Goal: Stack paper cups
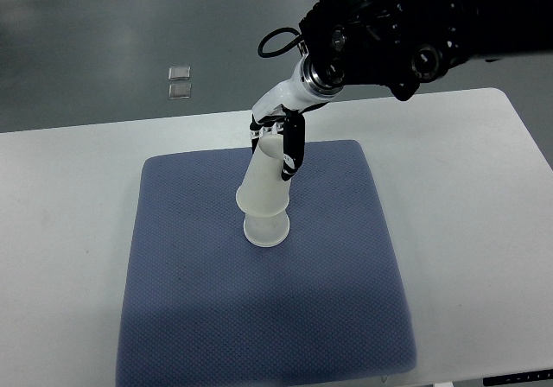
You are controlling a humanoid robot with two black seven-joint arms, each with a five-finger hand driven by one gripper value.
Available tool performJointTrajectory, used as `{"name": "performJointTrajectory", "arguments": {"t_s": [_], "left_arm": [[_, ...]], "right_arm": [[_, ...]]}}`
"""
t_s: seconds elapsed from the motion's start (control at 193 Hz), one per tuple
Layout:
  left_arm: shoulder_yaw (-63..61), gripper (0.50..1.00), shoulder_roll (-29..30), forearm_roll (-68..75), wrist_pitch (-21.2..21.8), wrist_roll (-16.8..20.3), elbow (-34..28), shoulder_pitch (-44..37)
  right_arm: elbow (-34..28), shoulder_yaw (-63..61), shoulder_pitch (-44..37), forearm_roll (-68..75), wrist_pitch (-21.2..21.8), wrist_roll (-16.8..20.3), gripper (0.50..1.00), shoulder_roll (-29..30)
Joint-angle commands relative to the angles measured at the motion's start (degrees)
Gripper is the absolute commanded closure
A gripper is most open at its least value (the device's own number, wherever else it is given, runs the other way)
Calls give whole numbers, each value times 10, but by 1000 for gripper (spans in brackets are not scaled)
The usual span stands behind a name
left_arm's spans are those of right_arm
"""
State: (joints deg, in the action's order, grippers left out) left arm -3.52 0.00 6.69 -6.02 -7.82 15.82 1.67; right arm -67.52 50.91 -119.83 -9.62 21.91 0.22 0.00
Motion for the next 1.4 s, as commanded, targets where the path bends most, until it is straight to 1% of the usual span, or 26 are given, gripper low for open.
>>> {"name": "performJointTrajectory", "arguments": {"t_s": [0.0,0.088,0.405,0.508,0.586,0.638,0.685,0.752,0.773,0.804,0.83,0.96,1.032,1.141,1.281,1.344,1.396], "left_arm": [[0,500,0,1,0,0,0,0],[1,500,0,1,0,0,0,0],[0,500,0,0,0,0,0,0],[1,500,0,0,0,0,0,0],[1,500,0,0,0,0,0,0],[1,500,0,0,0,0,0,0],[1,500,0,0,0,0,0,0],[1,500,0,0,0,0,0,0],[1,500,0,1,0,0,0,0],[1,500,0,0,0,0,0,0],[1,500,0,0,0,0,0,0],[0,500,0,0,0,0,1,0],[0,500,0,0,0,0,1,0],[0,500,0,0,0,0,1,0],[0,500,0,0,0,0,0,-5],[0,500,0,0,0,0,0,-6],[0,500,0,0,0,0,0,-6]], "right_arm": [[-2,-2,-1,8,2,0,617,0],[-1,-2,-1,12,2,0,581,0],[7,-2,-1,13,2,2,576,0],[19,-4,5,15,-8,1,576,0],[49,-5,20,31,-10,0,579,0],[83,-5,39,56,-12,0,579,0],[112,-7,59,81,-20,0,579,0],[161,-25,98,129,-43,-1,579,0],[167,-30,104,136,-47,-1,579,0],[185,-52,122,153,-57,-1,579,-3],[201,-80,143,167,-68,-2,579,-16],[230,-212,230,188,-103,-5,579,-66],[248,-316,298,188,-128,-22,579,-88],[288,-468,397,189,-157,-38,579,-93],[301,-644,512,187,-155,-44,576,-93],[303,-689,547,186,-153,-50,576,-93],[304,-726,578,185,-152,-62,576,-92]]}}
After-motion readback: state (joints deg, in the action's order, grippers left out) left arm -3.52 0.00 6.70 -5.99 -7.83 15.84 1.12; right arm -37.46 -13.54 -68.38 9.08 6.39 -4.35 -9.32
